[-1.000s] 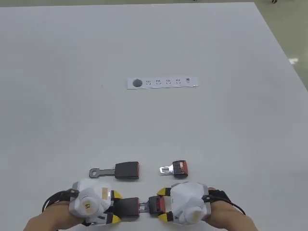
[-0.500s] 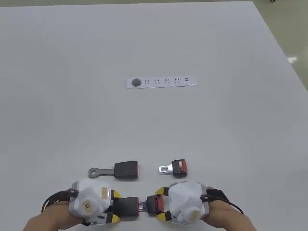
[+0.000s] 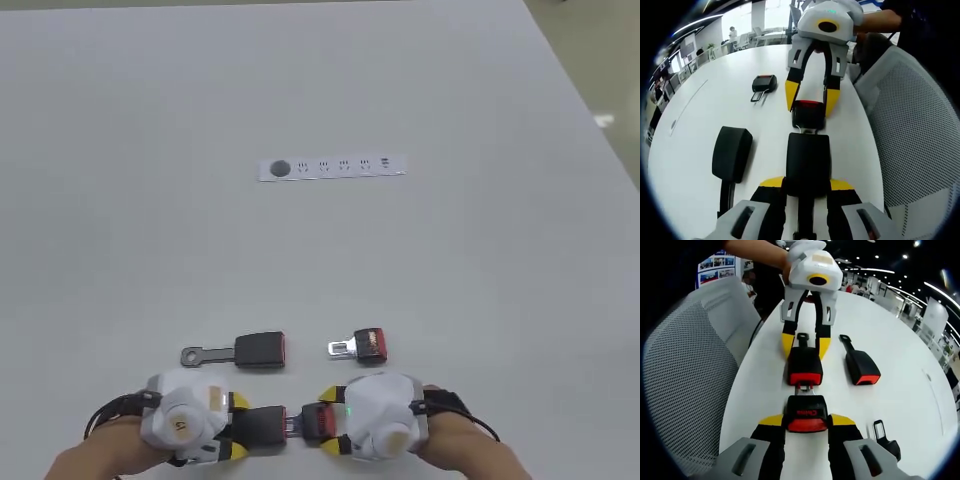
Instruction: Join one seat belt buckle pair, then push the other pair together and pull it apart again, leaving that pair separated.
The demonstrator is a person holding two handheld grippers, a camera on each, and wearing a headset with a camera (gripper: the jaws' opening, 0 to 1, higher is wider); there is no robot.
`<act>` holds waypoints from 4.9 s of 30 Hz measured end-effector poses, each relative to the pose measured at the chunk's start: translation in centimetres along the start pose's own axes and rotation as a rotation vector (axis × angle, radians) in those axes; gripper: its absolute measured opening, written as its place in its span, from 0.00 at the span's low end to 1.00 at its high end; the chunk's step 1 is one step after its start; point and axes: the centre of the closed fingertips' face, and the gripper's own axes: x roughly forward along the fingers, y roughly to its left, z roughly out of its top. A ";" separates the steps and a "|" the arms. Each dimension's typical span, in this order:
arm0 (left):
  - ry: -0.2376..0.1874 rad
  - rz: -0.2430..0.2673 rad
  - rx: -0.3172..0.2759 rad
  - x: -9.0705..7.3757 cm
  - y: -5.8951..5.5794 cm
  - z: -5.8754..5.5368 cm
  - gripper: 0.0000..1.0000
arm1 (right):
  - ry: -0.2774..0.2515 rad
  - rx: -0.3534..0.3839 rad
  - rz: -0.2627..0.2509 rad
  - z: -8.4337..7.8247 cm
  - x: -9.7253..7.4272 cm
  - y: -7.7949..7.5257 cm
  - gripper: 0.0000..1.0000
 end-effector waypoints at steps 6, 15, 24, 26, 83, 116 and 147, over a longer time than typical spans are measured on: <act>0.010 -0.001 0.004 0.0 0.1 0.0 0.31 | -0.005 0.013 0.000 0.4 0.2 -0.2 0.28; 0.019 0.003 0.001 -0.1 0.0 0.0 0.31 | -0.014 0.042 -0.004 1.4 0.7 -0.2 0.28; 0.022 0.005 -0.002 -0.1 0.0 0.1 0.31 | -0.016 0.061 -0.018 1.7 0.6 0.0 0.28; 0.023 0.007 -0.004 -0.1 0.0 0.0 0.31 | -0.017 0.066 -0.019 1.7 0.8 0.0 0.28; 0.028 0.004 0.041 -0.1 -0.2 0.4 0.33 | -0.018 0.021 0.005 1.4 0.8 0.1 0.31; -0.031 0.068 -0.058 -3.0 1.8 2.1 0.46 | -0.003 0.015 -0.072 0.9 -4.2 -3.7 0.44; -0.016 0.115 -0.051 -3.2 8.4 3.1 0.46 | 0.065 0.054 -0.123 -3.1 -7.3 -8.6 0.43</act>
